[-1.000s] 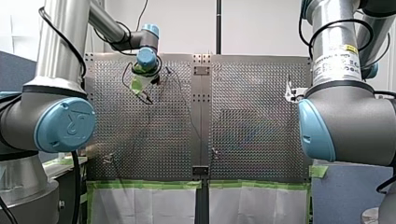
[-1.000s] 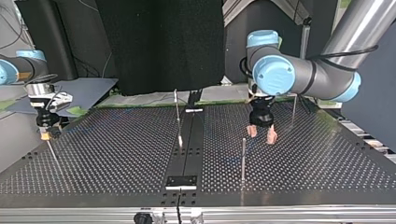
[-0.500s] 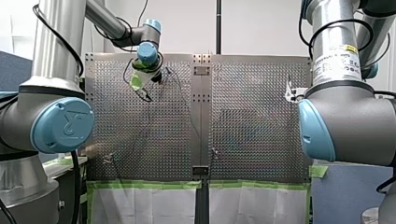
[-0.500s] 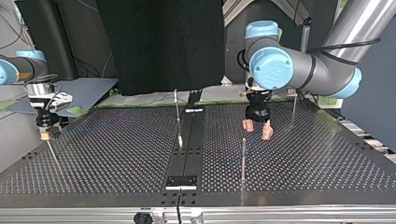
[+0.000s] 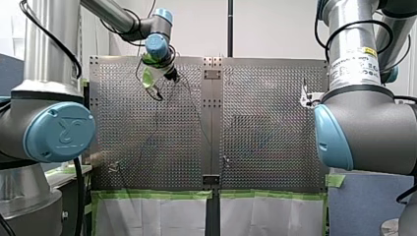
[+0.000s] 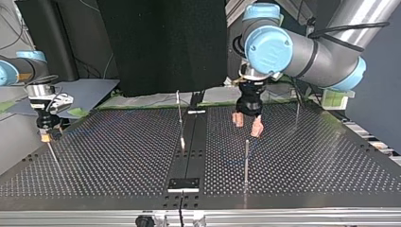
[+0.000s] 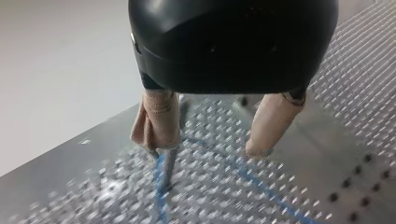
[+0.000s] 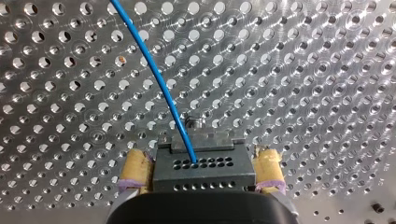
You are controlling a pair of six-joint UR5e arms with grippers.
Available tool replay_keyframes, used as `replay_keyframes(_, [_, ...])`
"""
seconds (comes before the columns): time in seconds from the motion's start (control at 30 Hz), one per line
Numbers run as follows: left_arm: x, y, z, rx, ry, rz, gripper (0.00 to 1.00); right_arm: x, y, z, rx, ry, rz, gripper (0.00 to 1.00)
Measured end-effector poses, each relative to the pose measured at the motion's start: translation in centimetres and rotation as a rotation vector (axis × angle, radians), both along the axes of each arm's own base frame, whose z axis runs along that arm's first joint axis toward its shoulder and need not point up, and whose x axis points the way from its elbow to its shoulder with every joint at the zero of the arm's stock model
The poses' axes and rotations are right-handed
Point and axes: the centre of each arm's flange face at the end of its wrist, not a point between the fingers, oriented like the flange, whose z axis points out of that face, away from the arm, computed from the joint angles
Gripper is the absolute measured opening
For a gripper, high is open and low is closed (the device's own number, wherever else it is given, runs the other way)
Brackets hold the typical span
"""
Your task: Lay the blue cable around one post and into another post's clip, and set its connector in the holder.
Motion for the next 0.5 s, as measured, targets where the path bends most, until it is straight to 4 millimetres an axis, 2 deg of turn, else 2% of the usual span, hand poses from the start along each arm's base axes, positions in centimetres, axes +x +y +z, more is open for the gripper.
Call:
replay_keyframes(0.3, [-2.6,-2.6,0.2,0.054,0.001,-0.04,1.0,-0.1,0.0,0.0,0.002,-0.004,0.0,0.99])
replay_keyframes(0.5, [-4.7,-2.2,1.8,0.119,0.003,-0.024,1.0,-0.1,0.0,0.0,0.002,-0.004,0.0,0.99])
